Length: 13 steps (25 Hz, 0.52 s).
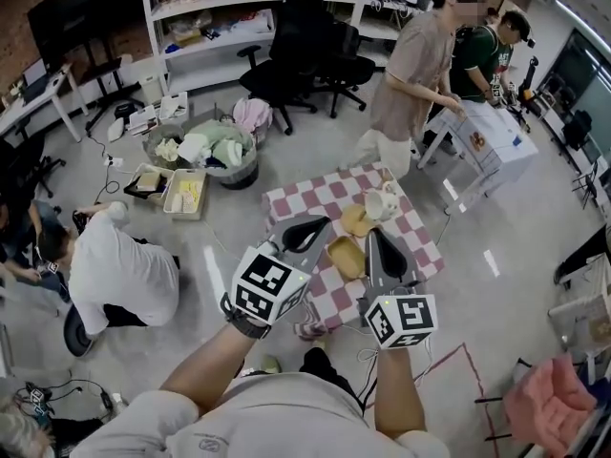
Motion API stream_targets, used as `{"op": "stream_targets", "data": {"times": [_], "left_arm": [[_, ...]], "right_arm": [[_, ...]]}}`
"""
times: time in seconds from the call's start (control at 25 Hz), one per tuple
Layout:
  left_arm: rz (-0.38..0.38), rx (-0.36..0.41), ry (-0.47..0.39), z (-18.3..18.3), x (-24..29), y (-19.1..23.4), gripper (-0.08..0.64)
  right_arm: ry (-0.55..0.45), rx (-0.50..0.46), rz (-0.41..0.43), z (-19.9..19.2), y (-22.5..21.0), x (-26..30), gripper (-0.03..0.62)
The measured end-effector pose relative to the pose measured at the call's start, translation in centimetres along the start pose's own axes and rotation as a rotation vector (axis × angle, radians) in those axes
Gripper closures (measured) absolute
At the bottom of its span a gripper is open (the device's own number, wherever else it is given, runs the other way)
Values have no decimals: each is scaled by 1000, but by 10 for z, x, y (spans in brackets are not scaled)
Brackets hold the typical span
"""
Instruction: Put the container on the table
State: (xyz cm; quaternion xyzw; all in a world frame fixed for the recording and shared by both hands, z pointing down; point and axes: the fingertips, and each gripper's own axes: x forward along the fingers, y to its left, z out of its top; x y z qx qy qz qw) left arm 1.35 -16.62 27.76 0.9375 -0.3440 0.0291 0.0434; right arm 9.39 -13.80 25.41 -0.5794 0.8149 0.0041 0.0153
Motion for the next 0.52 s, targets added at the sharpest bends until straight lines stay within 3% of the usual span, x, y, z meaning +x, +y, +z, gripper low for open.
{"op": "stream_targets", "data": {"times": [0.52], "left_arm": [[0, -2, -9, 6, -6, 0, 554]], "right_arm": [[-4, -11, -8, 6, 4, -4, 583]]}}
